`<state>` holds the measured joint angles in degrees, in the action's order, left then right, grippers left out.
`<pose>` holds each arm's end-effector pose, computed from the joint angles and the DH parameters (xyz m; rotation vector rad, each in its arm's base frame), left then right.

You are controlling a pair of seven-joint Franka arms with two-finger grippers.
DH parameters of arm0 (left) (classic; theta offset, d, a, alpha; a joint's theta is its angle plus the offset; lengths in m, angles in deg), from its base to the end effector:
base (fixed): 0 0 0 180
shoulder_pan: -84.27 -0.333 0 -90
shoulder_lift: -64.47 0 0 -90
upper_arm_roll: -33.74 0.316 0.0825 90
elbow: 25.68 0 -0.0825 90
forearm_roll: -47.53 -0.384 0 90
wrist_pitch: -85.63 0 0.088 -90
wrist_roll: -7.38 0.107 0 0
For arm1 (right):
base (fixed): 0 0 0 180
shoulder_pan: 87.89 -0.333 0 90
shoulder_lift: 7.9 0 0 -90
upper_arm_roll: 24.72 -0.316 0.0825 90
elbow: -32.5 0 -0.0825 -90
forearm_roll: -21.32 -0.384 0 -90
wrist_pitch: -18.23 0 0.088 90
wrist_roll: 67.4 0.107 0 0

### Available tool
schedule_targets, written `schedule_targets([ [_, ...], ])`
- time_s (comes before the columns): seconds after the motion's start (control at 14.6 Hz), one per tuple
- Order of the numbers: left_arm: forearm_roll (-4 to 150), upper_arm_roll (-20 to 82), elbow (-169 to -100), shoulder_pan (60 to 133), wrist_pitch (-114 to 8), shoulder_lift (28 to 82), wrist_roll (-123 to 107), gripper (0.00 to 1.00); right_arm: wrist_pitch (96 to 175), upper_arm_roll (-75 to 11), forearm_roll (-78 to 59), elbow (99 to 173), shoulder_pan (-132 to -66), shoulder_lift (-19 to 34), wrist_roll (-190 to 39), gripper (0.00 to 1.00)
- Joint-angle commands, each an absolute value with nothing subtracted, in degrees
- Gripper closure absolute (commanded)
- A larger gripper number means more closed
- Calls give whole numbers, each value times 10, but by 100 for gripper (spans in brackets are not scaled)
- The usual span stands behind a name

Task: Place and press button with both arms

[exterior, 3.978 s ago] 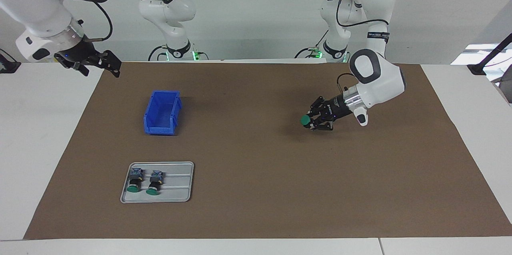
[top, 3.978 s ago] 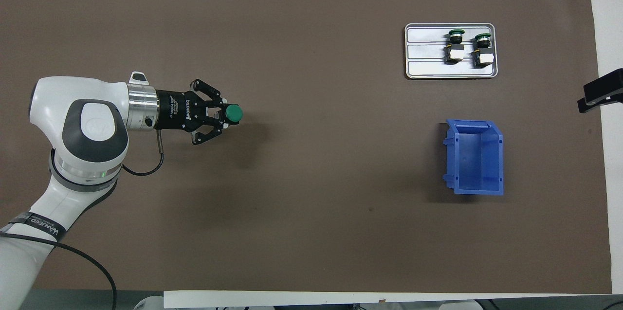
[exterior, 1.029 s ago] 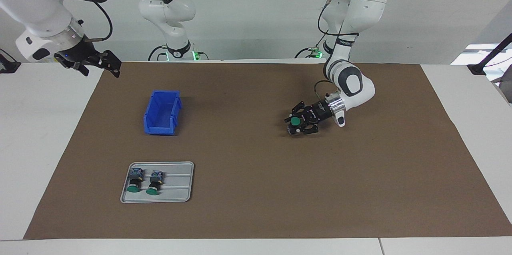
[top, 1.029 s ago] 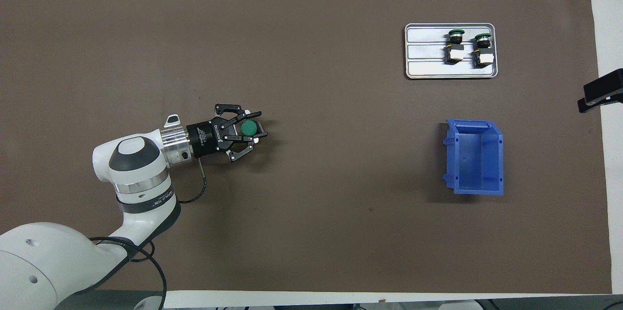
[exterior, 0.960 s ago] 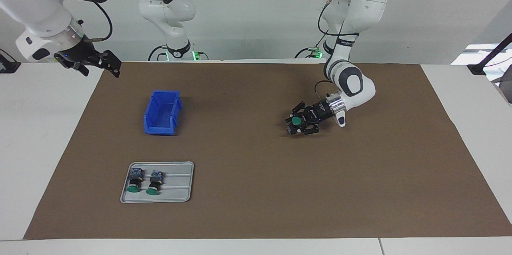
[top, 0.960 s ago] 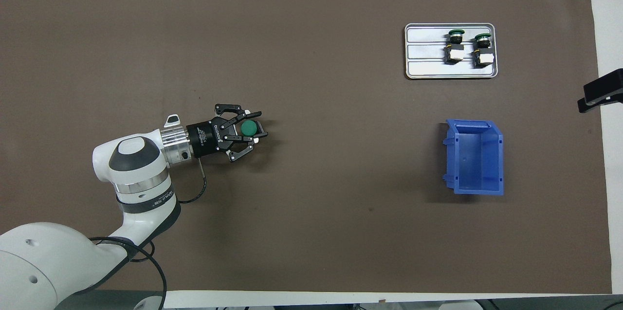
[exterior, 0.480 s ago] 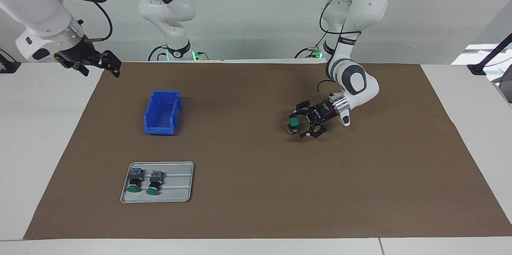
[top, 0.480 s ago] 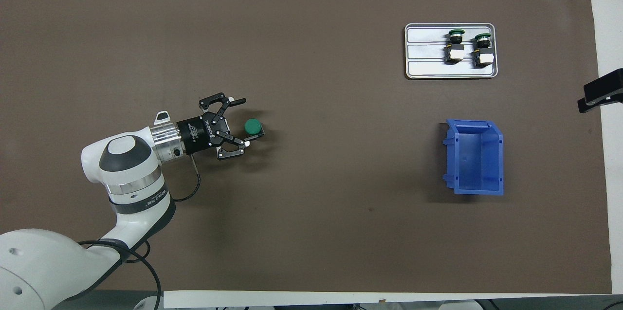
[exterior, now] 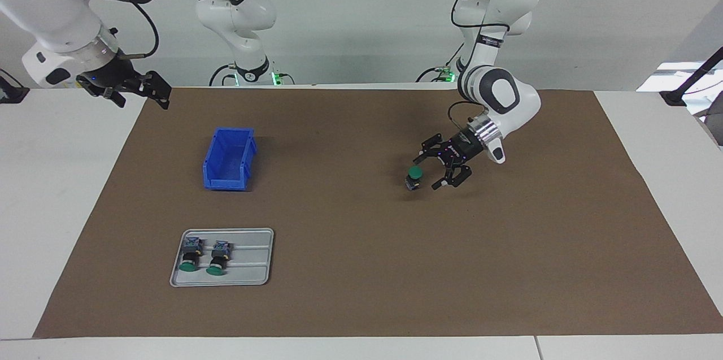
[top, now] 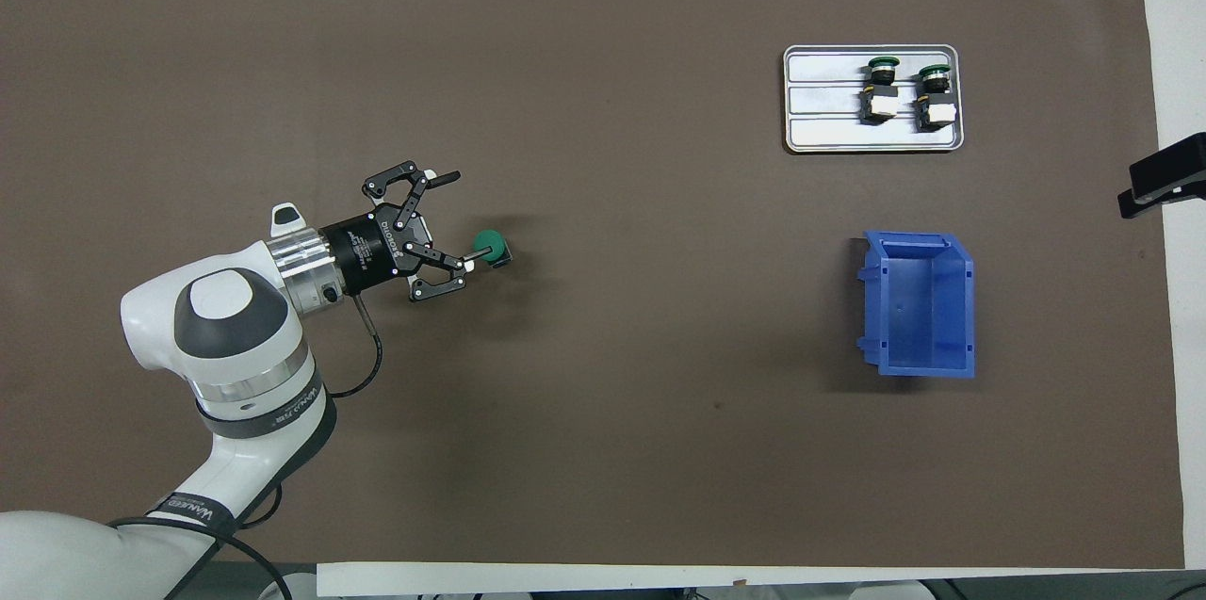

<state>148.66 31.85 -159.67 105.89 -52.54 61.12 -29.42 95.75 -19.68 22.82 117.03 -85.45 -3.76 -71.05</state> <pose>0.4712 -0.2112 0.3161 1.3941 1.5847 -0.6366 0.5478 -0.0733 0.6118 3.1112 -0.1096 -0.3069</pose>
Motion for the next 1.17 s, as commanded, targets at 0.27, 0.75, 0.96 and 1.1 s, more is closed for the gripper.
schedule_targets([
  [0.27,1340,322,-1616,1068,-536,657,-354,0,965,-198,231,1191,-853,-54,-722,1],
  [0.75,1044,323,-1536,1059,-463,652,-454,0,965,-198,231,1191,-853,-54,-722,1],
  [0.96,931,323,-1509,1059,-439,650,-467,0,965,-198,231,1191,-853,-54,-722,1],
  [1.1,833,322,-1487,1064,-436,647,-465,0,965,-198,230,1191,-853,-54,-722,1],
])
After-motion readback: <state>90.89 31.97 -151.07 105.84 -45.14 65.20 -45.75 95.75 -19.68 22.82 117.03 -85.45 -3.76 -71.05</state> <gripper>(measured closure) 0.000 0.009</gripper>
